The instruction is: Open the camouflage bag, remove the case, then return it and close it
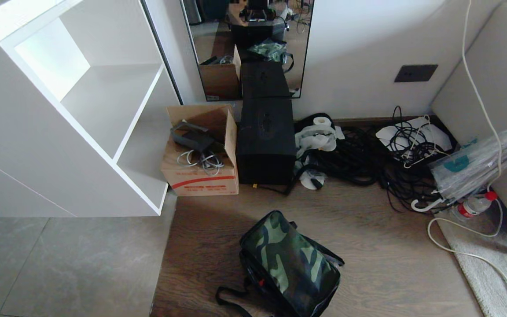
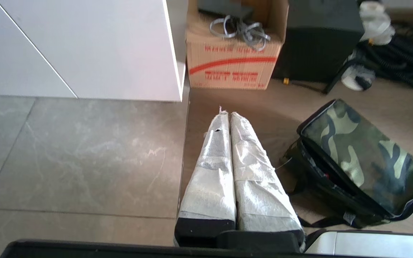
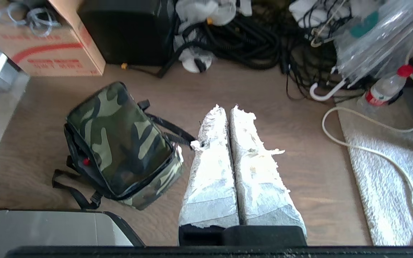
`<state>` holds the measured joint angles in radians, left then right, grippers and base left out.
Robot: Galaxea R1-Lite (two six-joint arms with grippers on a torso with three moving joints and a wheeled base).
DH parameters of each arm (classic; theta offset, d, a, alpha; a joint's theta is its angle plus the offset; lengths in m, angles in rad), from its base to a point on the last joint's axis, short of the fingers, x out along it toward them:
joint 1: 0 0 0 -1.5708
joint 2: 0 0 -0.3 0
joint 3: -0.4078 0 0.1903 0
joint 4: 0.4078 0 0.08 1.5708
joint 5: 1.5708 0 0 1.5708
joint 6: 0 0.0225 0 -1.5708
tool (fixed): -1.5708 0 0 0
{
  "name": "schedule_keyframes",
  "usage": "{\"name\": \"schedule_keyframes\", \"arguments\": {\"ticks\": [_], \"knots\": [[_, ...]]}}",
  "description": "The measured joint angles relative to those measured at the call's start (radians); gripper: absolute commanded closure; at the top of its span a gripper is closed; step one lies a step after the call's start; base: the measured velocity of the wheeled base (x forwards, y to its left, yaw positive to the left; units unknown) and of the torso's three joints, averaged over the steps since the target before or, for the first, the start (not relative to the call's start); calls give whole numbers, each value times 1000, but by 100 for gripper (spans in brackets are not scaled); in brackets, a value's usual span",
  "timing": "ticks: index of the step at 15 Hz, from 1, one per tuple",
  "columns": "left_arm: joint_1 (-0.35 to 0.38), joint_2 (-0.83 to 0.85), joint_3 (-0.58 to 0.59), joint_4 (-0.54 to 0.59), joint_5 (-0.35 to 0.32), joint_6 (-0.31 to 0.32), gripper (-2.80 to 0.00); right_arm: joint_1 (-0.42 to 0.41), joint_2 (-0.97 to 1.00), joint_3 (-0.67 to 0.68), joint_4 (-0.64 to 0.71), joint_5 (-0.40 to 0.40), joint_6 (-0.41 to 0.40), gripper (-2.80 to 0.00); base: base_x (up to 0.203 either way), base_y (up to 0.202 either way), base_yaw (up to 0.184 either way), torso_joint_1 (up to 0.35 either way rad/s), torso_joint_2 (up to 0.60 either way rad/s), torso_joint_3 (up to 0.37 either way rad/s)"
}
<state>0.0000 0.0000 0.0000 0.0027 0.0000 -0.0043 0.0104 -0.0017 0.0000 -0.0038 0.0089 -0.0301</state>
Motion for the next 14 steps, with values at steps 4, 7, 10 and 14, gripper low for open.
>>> {"name": "schedule_keyframes", "arguments": {"ticks": [4,7,10,14], "knots": [[0,0,0,1,0,0,0,0,0,0,0,0,-1,0,0,0,0,3,3,204],[0,0,0,0,0,0,0,0,0,0,0,0,0,0,0,0,0,3,0,203],[0,0,0,0,0,0,0,0,0,0,0,0,0,0,0,0,0,4,3,204],[0,0,0,0,0,0,0,0,0,0,0,0,0,0,0,0,0,1,1,203]]}}
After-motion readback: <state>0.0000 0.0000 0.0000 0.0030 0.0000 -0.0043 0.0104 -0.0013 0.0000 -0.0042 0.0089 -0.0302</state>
